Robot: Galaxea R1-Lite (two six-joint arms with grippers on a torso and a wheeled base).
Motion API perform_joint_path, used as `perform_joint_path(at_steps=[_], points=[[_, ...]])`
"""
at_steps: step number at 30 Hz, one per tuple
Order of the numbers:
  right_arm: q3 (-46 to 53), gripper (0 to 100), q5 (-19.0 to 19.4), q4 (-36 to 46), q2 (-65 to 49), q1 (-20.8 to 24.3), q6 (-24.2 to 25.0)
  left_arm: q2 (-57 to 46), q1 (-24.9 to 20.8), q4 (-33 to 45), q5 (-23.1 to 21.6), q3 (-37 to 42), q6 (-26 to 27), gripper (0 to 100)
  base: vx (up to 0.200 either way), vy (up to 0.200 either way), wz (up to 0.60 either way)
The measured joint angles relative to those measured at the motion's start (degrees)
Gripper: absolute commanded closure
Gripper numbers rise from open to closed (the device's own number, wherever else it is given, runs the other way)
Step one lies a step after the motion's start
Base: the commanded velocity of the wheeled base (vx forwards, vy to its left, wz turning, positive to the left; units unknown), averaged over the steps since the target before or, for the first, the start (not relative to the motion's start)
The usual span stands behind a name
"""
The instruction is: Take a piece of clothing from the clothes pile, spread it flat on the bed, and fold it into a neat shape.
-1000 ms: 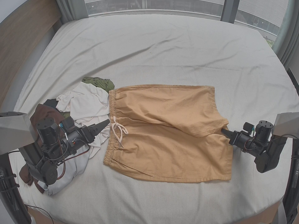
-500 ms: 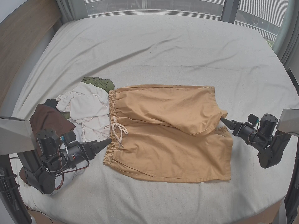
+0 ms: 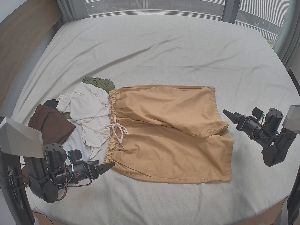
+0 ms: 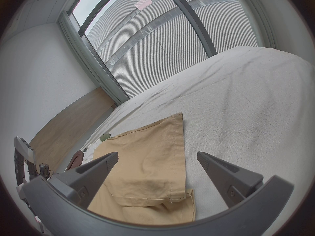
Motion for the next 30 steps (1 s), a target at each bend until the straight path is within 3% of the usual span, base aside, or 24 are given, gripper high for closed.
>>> perform_joint_path(at_steps=[11, 23, 24, 30], points=[[0.0, 0, 0.0, 0.0, -0.2, 0.0, 0.0, 2.7, -1.3, -0.1, 0.2, -5.0, -8.8, 0, 0.0, 0.0, 0.0], [0.2, 0, 0.0, 0.0, -0.4, 0.0, 0.0, 3.7, -3.0, -0.2, 0.5, -6.1, -9.2, 0, 0.0, 0.0, 0.0], [0.3, 0, 0.0, 0.0, -0.4, 0.0, -0.1, 3.7, -2.9, -0.1, 0.5, -6.1, -9.2, 100, 0.0, 0.0, 0.0], [1.4, 0, 0.0, 0.0, -0.4, -0.1, -0.9, 3.8, -2.6, 0.0, 0.7, -6.0, -8.9, 100, 0.0, 0.0, 0.0]])
